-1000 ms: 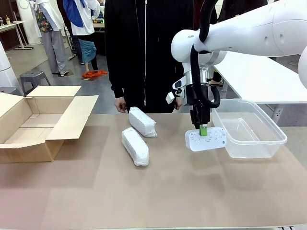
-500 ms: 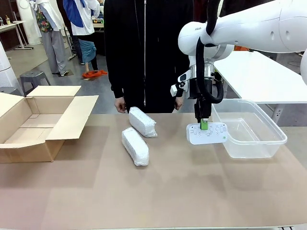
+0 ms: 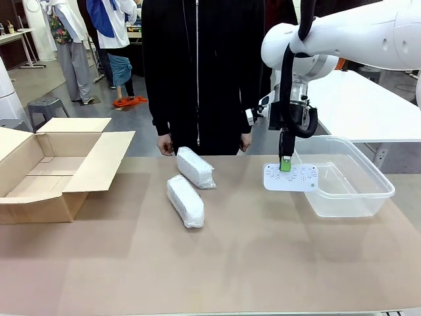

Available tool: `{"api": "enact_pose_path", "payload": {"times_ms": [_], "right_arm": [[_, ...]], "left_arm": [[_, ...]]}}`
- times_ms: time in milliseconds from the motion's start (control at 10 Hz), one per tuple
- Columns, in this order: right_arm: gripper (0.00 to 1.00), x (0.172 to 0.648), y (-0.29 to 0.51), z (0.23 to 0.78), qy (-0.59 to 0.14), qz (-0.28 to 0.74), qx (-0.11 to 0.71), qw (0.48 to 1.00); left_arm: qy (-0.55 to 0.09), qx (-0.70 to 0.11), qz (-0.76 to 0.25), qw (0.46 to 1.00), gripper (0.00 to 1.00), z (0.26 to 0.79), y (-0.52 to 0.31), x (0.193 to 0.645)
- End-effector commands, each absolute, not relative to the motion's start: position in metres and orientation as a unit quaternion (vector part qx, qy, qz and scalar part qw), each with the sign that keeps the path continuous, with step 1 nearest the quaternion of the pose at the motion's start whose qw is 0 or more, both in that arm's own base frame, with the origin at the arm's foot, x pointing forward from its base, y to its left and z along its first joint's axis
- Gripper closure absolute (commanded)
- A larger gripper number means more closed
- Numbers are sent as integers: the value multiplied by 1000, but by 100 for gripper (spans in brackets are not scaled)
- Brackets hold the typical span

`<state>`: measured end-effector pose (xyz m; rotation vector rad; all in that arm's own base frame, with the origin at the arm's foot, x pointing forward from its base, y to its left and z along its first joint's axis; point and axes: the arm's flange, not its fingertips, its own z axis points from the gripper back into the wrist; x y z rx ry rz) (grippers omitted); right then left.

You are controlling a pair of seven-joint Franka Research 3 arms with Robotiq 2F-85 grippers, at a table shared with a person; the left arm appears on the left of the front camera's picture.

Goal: Separate and place wrapped and unwrapped clocks.
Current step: If the picked Digital clock is wrapped, place it in the Package Box ; if not, place it in the Organizing box.

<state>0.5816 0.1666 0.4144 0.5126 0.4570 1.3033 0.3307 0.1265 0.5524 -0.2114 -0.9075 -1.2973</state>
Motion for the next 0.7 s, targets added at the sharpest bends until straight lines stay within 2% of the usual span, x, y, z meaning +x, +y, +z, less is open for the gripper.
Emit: {"api": "enact_pose_path", "payload": {"times_ms": [0,600], "right_arm": [[48,588,159,424,195,571,227,764],[48,619,120,450,172,539,185,803]], "left_arm": [[-416,-96,-587,688,0,552,128,332],[-416,-96,-587,688,0,552,128,332]]}}
